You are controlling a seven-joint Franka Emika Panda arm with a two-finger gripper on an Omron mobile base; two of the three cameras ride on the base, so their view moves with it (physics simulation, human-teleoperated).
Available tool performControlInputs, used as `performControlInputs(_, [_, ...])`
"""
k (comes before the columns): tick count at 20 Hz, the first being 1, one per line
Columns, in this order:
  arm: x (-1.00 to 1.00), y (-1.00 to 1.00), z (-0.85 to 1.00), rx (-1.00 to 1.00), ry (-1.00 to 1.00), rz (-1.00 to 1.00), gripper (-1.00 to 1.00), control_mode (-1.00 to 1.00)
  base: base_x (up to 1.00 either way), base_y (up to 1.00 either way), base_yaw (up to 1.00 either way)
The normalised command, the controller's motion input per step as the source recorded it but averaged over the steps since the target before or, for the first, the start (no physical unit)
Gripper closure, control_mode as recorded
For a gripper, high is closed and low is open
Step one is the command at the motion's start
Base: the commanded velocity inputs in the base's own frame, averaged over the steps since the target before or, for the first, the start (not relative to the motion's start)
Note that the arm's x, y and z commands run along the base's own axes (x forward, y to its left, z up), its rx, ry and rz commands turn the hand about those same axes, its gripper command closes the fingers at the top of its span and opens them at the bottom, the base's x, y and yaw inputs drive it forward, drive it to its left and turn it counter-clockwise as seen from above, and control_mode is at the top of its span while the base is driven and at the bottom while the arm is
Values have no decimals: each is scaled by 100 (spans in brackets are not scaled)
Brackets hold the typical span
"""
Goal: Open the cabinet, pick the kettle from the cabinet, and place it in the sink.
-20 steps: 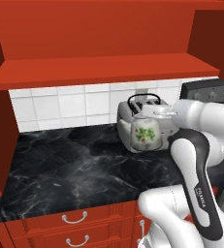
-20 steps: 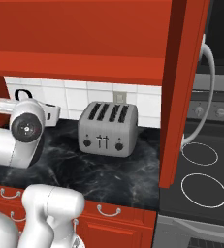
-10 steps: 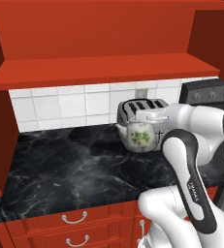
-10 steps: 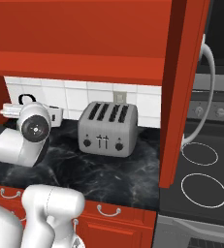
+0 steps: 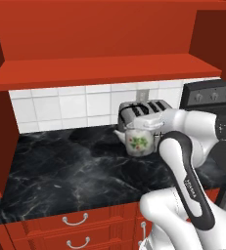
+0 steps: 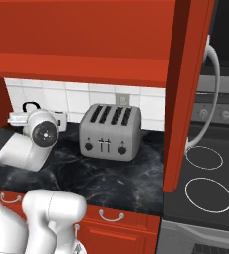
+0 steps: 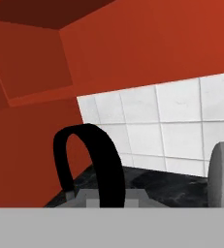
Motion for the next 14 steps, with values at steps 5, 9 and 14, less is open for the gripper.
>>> performControlInputs(5, [9, 16, -52, 1, -13, 0, 100, -100, 0, 0, 0])
performControlInputs(9, [6, 14, -51, 3, -10, 0, 100, -100, 0, 0, 0])
performControlInputs(14, [6, 13, -49, 8, -4, 0, 100, -100, 0, 0, 0])
